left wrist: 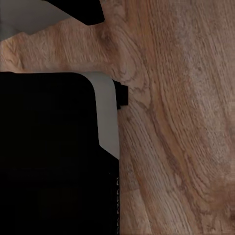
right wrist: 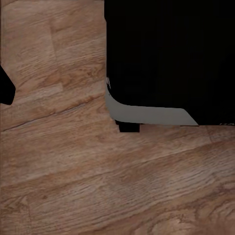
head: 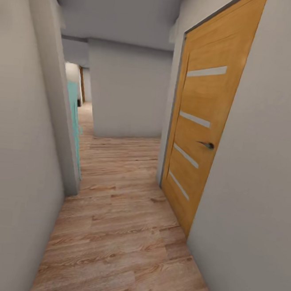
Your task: Move the two storage containers from the living room to the garage. In the garage, place one container on the floor and stack the other container on top of it (either order is fine).
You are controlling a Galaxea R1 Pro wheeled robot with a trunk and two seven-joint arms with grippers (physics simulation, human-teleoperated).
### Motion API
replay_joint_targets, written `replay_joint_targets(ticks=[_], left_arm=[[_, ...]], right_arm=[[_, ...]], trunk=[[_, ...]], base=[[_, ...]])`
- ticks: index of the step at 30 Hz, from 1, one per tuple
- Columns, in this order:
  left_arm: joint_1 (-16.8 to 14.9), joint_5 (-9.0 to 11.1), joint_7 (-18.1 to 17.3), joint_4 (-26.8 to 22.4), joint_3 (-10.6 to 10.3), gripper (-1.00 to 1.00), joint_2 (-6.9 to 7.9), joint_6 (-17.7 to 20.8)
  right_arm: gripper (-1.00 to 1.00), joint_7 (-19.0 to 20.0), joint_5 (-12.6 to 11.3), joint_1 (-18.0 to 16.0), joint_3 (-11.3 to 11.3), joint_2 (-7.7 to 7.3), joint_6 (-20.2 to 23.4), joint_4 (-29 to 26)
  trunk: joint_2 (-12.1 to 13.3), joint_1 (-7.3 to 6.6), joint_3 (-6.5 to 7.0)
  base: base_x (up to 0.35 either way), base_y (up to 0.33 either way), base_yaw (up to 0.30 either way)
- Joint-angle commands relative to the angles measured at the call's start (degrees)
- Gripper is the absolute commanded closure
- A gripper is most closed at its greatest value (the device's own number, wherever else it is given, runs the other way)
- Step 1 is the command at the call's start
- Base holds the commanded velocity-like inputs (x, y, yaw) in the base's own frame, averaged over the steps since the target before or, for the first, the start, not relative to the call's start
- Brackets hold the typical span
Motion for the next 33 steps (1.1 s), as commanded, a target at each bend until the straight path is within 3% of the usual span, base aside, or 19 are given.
replay_joint_targets(ticks=[1, 19, 33], left_arm=[[-0.06, -0.02, -0.14, 0.06, 0.11, -1.0, 0.0, -0.14], [-0.06, -0.02, -0.14, 0.06, 0.11, -1.0, 0.0, -0.16], [-0.06, -0.02, -0.14, 0.06, 0.11, -1.0, 0.0, -0.16]], right_arm=[[-1.0, -0.02, -0.41, -0.04, 0.45, 0.06, -0.22, 0.15], [-1.0, -0.02, -0.43, -0.04, 0.43, 0.02, -0.22, 0.15], [-1.0, -0.03, -0.5, -0.04, 0.36, -0.03, -0.22, 0.15]], trunk=[[-0.04, 0.04, -0.07], [-0.04, 0.04, -0.07], [-0.04, 0.04, -0.07]], base=[[0.322, 0.0, 0.271], [0.322, 0.0, 0.266], [0.322, 0.0, 0.033]])
